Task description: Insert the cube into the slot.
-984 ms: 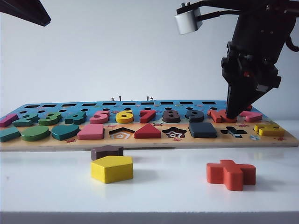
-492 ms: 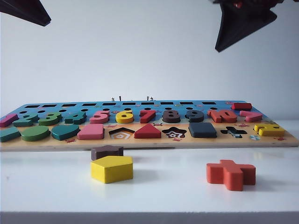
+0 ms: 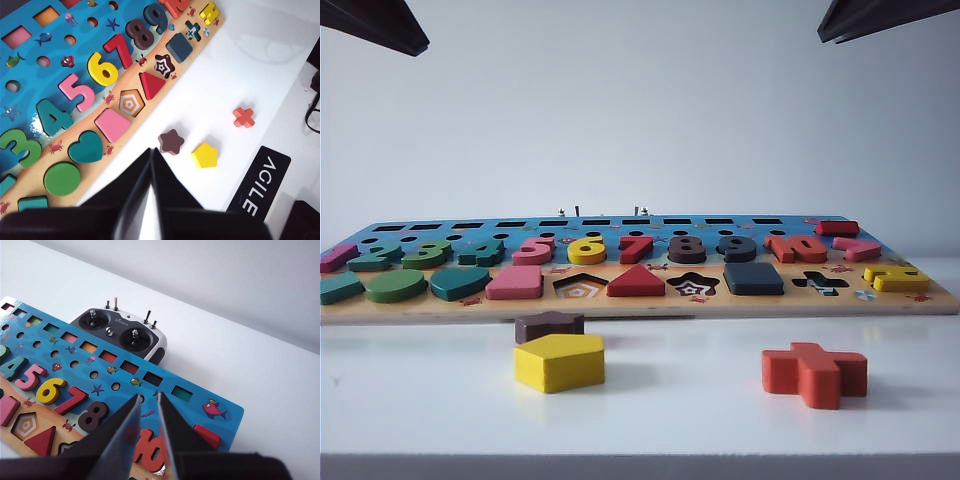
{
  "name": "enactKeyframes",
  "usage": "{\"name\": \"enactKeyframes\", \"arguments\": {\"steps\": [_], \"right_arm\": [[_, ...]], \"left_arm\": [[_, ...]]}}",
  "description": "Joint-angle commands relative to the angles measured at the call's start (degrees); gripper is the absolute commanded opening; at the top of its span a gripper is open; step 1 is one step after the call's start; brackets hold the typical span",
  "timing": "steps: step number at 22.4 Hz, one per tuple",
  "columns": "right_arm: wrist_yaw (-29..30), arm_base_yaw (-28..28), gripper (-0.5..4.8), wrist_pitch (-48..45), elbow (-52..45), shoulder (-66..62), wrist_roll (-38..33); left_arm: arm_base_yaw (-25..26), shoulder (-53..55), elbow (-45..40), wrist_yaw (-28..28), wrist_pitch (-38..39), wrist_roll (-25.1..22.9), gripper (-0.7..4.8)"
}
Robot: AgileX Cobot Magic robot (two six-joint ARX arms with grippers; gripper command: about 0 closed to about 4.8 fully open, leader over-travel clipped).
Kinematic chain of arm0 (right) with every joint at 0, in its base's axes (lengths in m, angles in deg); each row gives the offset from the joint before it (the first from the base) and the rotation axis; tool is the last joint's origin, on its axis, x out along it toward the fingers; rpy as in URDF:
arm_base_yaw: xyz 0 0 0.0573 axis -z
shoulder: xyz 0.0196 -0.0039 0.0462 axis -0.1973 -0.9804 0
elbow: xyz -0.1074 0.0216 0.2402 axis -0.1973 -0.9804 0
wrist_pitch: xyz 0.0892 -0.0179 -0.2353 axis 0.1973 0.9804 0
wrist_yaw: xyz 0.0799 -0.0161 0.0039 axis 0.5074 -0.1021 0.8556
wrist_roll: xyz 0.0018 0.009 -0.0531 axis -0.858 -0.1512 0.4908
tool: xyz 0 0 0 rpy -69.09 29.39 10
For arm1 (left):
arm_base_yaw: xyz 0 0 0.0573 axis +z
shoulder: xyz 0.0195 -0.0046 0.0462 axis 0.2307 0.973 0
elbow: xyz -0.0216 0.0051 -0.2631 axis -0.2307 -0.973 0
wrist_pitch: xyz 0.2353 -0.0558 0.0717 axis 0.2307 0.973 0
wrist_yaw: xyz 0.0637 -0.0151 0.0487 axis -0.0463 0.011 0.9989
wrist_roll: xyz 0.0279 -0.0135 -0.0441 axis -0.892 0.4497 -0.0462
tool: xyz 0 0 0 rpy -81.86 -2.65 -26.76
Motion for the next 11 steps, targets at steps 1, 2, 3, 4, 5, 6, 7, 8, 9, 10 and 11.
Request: {"name": "enactKeyframes", "arguments": {"steps": [1, 2, 3, 4, 5, 6, 7, 8, 9, 10, 11], "right_arm": [[-2.01, -0.02, 0.83, -4.63, -4.42, 4.28, -0.24], [-2.14, -0.02, 0.83, -5.09, -5.4, 5.27, -0.24], [-2.14, -0.02, 0.83, -5.51, -6.54, 6.47, -0.24], [-2.29, 0.0, 0.83, -5.95, -7.63, 7.63, -0.28], [-2.86, -0.02, 0.83, -6.21, -8.57, 8.7, -0.44], [-3.76, -0.02, 0.83, -6.32, -9.53, 10.03, -0.94], [-4.57, 0.0, 0.83, -6.34, -10.4, 11.1, -1.51], [-5.11, 0.0, 0.83, -6.43, -11.17, 12.13, -1.77], [-5.25, 0.0, 0.83, -6.56, -12.17, 13.27, -1.75], [-5.25, 0.0, 0.83, -6.75, -13.11, 14.36, -1.77], [-5.33, 0.0, 0.83, -7.19, -14.88, 16.44, -1.95]], "left_arm": [[0.07, 0.04, 0.28, -0.09, -0.76, -0.44, 0.17], [0.07, 0.04, 0.28, -0.09, -0.76, -0.44, 0.17], [0.07, 0.04, 0.28, -0.09, -0.76, -0.44, 0.17], [0.07, 0.04, 0.28, -0.09, -0.76, -0.44, 0.17], [0.07, 0.04, 0.28, -0.09, -0.76, -0.44, 0.17], [0.07, 0.04, 0.28, -0.09, -0.76, -0.44, 0.17], [0.07, 0.04, 0.28, -0.13, -0.81, -0.44, 0.17], [0.07, 0.04, 0.28, -0.33, -0.94, -0.42, 0.17], [0.07, 0.02, 0.28, -0.33, -1.18, -0.42, 0.17], [0.07, 0.02, 0.28, -0.33, -1.27, -0.44, 0.17], [0.07, -0.04, 0.28, -0.33, -1.27, -0.44, 0.17]]}}
